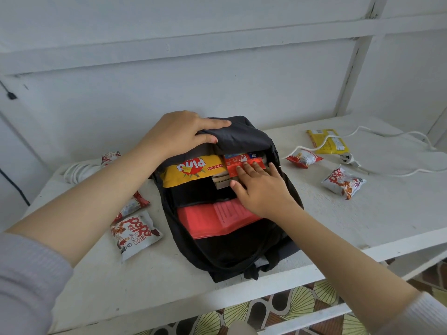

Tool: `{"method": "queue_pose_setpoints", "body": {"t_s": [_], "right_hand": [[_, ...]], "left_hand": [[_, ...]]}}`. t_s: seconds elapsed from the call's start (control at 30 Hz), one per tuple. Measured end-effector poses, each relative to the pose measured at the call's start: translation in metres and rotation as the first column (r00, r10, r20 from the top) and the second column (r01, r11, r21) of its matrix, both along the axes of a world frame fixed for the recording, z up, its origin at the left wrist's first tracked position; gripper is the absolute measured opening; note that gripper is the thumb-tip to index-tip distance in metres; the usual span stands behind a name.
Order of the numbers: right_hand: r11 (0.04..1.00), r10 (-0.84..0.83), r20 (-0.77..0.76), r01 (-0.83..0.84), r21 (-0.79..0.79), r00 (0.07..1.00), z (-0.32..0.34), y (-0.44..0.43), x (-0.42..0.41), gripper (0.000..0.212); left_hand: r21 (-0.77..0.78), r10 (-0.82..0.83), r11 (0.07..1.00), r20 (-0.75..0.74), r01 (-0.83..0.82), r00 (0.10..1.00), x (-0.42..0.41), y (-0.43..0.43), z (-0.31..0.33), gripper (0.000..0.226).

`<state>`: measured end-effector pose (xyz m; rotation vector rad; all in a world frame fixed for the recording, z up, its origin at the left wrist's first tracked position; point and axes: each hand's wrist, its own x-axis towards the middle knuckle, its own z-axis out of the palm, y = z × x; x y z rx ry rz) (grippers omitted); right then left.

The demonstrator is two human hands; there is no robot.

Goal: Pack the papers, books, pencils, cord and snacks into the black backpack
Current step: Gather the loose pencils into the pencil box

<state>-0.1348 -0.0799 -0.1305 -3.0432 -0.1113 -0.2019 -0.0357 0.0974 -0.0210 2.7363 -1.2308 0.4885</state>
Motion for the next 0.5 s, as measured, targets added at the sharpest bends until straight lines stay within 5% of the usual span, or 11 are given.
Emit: {"method": "queue_pose_setpoints", "body": {"t_s": [0.5], "right_hand": [[1.000,-0.003,-0.075,0.004,0.017,0.997,0.003,-0.004,0.019,0.065]], "left_hand": [[0.006,0.055,0.998,0.039,-0.055,0.998,0.001,-0.008,0.005,0.042]]}}
